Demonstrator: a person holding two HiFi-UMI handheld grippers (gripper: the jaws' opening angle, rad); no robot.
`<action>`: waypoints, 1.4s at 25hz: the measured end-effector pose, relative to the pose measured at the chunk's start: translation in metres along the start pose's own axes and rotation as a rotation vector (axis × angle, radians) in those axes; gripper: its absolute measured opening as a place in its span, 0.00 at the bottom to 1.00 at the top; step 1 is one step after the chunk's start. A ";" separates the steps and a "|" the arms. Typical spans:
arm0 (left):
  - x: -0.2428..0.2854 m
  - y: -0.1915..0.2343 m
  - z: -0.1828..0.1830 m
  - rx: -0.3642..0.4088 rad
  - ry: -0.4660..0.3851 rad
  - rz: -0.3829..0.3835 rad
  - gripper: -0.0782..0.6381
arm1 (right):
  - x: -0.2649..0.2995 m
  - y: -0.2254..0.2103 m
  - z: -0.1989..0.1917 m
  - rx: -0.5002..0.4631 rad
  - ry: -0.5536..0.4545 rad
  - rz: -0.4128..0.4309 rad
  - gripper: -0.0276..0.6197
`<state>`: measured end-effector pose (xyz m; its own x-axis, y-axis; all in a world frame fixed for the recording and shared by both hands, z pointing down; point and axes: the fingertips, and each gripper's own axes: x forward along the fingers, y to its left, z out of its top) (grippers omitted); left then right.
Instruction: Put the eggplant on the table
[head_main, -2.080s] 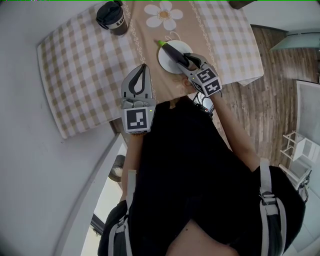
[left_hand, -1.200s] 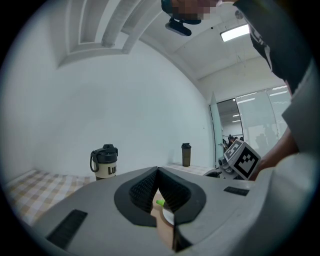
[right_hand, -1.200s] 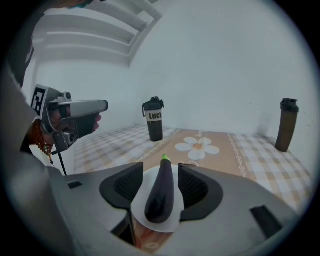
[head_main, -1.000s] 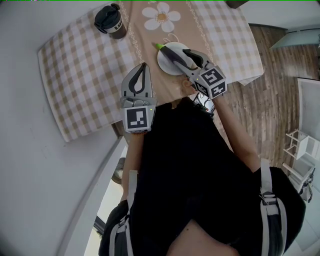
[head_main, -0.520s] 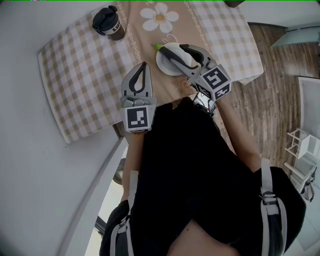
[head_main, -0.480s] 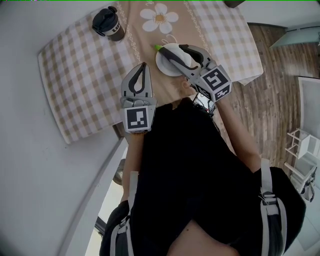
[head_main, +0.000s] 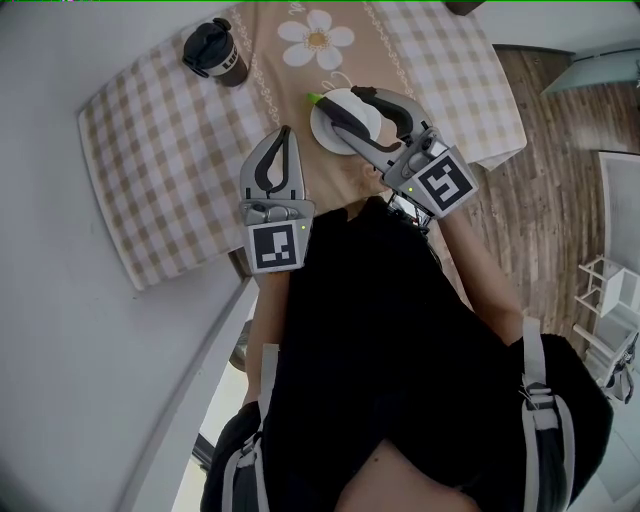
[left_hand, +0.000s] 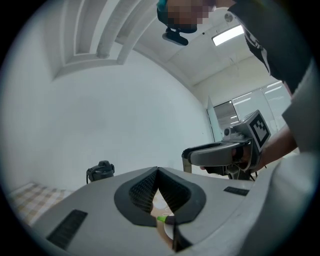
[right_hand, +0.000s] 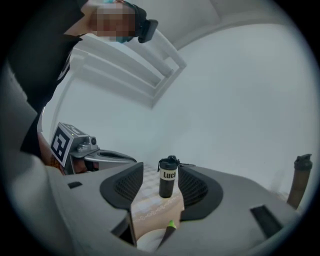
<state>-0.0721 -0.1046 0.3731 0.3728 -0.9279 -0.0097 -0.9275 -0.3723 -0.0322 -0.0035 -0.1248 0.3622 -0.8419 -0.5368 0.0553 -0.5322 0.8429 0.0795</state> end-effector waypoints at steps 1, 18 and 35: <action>-0.001 0.000 0.002 0.003 -0.008 0.006 0.10 | -0.002 0.002 0.004 -0.005 -0.023 0.001 0.39; -0.013 0.000 0.017 0.029 -0.072 0.057 0.10 | -0.014 0.013 0.019 -0.082 -0.120 -0.097 0.05; -0.009 -0.001 0.005 0.008 -0.045 0.043 0.10 | -0.006 0.010 -0.005 -0.044 -0.048 -0.085 0.05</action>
<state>-0.0741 -0.0957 0.3683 0.3336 -0.9410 -0.0566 -0.9425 -0.3318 -0.0391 -0.0033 -0.1132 0.3674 -0.7977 -0.6031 -0.0014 -0.5985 0.7913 0.1252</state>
